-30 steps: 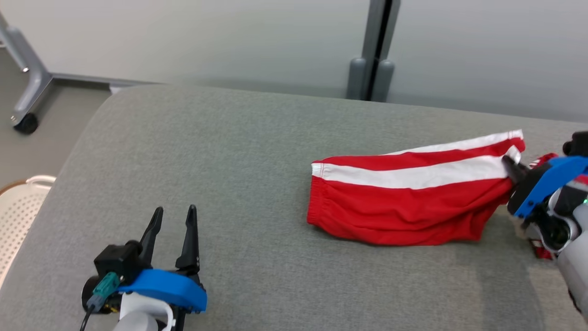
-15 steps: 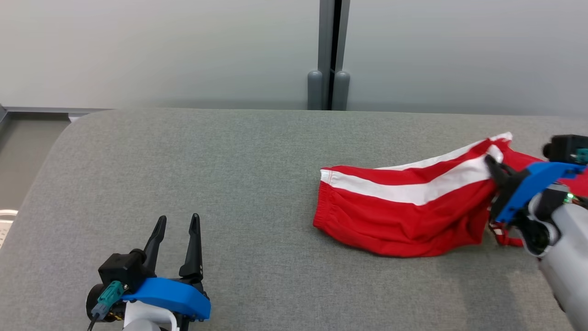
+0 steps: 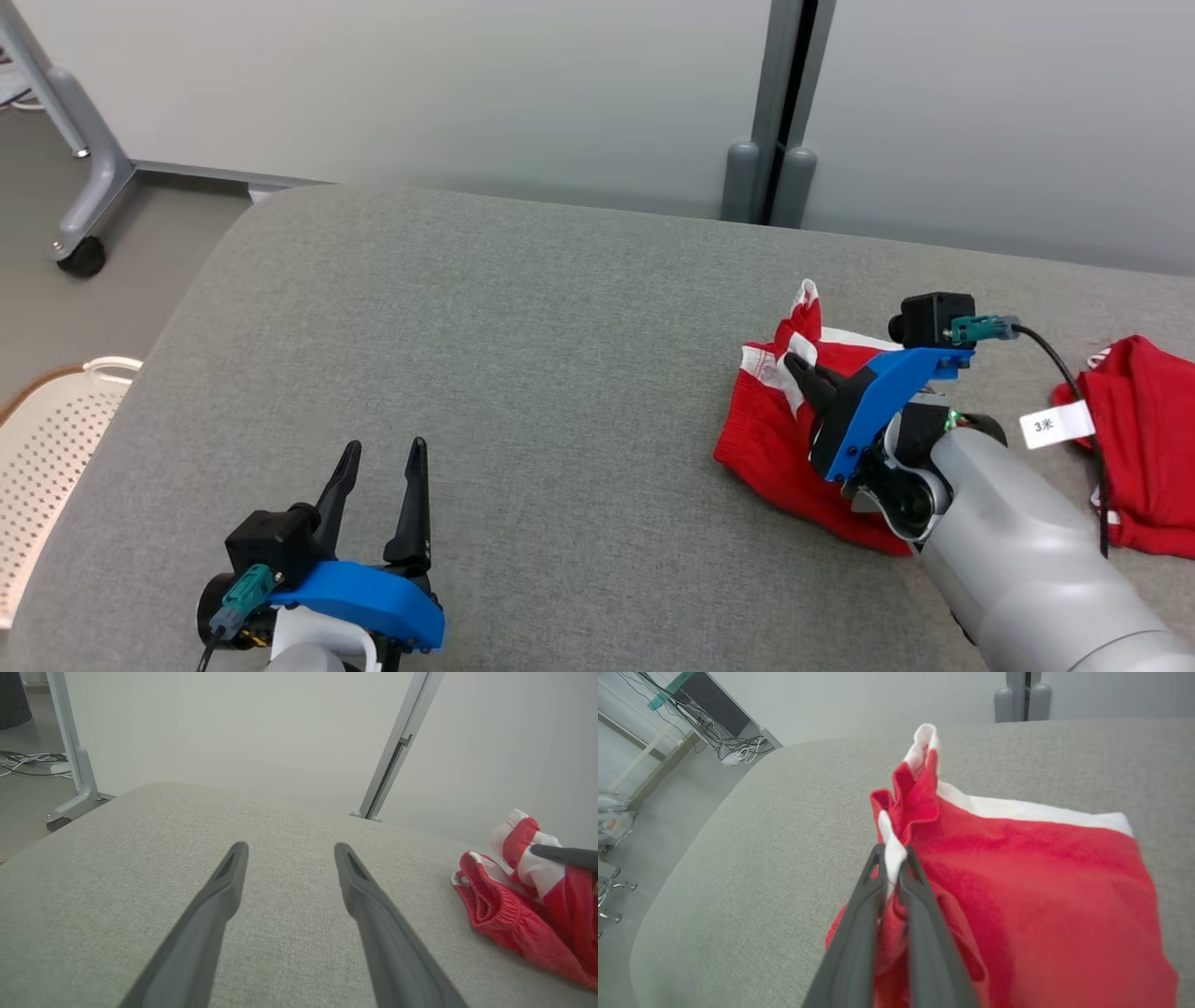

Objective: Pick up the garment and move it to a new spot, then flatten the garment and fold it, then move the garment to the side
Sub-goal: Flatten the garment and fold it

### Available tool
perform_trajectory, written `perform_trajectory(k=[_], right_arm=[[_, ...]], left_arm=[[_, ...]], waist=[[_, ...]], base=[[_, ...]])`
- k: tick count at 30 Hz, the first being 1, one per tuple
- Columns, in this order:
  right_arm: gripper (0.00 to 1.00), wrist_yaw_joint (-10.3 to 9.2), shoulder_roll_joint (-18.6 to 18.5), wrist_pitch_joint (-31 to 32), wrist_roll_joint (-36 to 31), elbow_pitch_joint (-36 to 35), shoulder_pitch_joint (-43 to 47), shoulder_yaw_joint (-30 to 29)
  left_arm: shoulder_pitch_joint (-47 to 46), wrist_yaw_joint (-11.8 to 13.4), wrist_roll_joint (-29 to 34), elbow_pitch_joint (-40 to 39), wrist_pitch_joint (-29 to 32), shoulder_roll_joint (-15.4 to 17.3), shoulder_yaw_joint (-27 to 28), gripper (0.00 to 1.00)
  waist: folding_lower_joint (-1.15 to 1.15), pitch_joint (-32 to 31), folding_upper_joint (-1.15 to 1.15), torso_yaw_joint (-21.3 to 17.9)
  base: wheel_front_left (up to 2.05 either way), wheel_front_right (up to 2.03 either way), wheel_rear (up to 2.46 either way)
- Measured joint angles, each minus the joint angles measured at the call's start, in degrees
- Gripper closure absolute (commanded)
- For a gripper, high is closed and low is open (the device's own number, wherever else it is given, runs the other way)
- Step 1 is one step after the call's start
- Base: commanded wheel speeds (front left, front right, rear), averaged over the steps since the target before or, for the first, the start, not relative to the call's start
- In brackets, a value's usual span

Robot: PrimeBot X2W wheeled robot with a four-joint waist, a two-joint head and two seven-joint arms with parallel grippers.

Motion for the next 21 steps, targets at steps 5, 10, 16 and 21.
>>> perform_trajectory(k=[5,10,16,21], right_arm=[[0.00,0.00,2.8,0.2,1.2,1.7,0.9,0.8],[0.00,0.00,3.6,-3.5,3.8,-3.7,1.1,1.0],[0.00,0.00,-1.8,-11.4,4.8,-14.0,2.0,1.9],[0.00,0.01,-9.6,-16.4,-0.5,-19.9,4.0,3.2]], left_arm=[[-0.3,-0.2,0.1,0.6,0.0,0.0,0.5,0.00],[-0.5,-0.2,0.4,0.5,0.0,0.0,1.2,0.00],[-0.5,-0.1,1.2,-1.6,0.0,0.1,2.9,0.00],[0.3,0.0,3.0,-4.2,0.0,0.1,4.9,0.00]], waist=[[0.00,0.8,0.00,1.4],[0.00,1.0,0.00,-0.6],[0.00,0.6,0.00,-3.8],[0.00,-0.2,0.00,-6.4]], base=[[0.00,0.00,0.00],[0.00,0.00,0.00],[0.00,0.00,0.00],[0.00,0.00,0.00]])
